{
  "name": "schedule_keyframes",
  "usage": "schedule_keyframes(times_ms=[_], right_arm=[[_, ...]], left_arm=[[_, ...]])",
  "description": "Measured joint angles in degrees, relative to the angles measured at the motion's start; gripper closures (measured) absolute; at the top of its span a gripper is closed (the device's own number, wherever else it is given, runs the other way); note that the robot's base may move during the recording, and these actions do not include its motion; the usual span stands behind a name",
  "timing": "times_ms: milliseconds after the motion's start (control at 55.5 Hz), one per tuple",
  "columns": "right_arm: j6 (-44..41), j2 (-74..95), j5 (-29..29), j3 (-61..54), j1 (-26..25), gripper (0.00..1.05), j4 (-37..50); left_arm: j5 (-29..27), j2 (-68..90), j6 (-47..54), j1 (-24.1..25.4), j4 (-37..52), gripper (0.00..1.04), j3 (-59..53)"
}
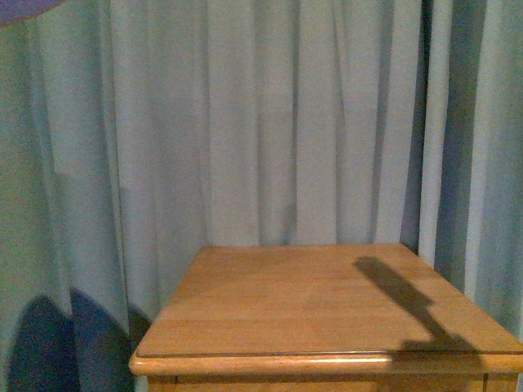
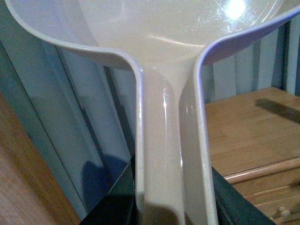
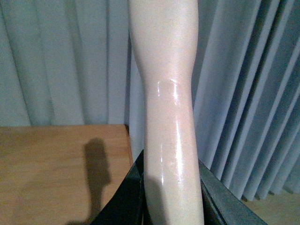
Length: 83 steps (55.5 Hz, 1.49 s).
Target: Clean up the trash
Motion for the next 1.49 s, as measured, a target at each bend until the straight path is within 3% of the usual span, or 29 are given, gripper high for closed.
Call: schedule_keyframes(times_ms=[180, 1494], right_arm=[[0.04, -7.04, 2.97, -4.87, 0.87, 0.84, -0.24], [2.97, -8.59, 2.86, -5.60, 0.74, 0.85, -1.75]], left_arm=[[0.02, 0.00, 0.02, 0.00, 0.00, 0.79, 0.00], [-0.22, -0.09, -0.02, -0.20, 0.00, 0.79, -0.11]])
